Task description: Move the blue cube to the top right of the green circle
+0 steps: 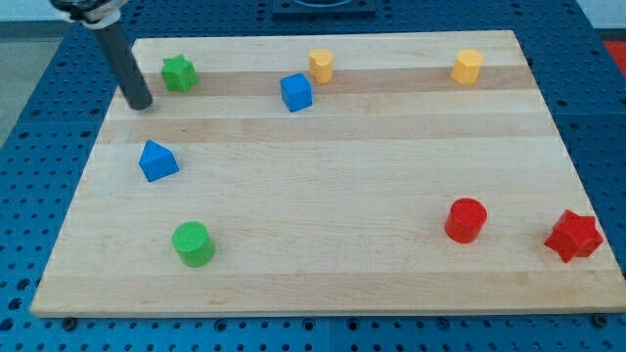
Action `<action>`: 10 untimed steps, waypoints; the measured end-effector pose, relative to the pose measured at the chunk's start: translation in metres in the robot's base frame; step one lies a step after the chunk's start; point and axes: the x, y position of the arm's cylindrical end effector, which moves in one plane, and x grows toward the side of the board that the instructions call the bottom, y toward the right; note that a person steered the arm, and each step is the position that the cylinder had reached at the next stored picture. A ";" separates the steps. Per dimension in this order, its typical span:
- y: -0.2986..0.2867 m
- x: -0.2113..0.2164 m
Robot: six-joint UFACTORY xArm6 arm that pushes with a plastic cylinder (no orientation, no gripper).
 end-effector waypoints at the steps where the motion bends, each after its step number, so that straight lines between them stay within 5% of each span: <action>1: 0.041 0.004; 3: 0.106 -0.020; 10: 0.179 -0.091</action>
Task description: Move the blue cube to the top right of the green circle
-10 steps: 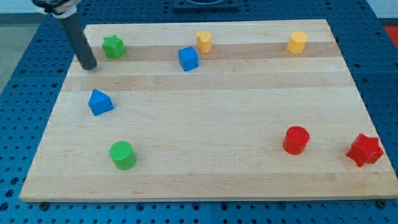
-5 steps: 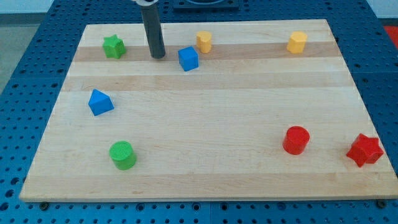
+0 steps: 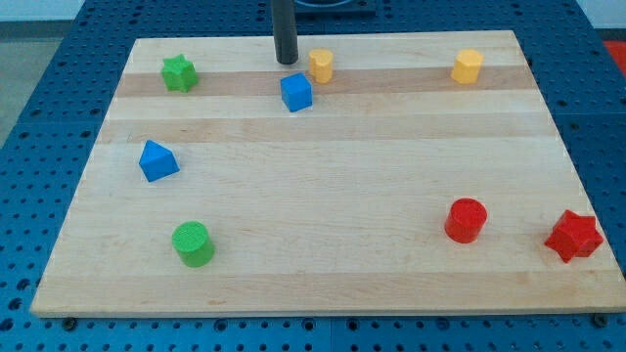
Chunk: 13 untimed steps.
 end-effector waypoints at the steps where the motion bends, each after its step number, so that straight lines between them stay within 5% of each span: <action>1: 0.006 0.016; 6: 0.037 0.205; 13: -0.010 0.248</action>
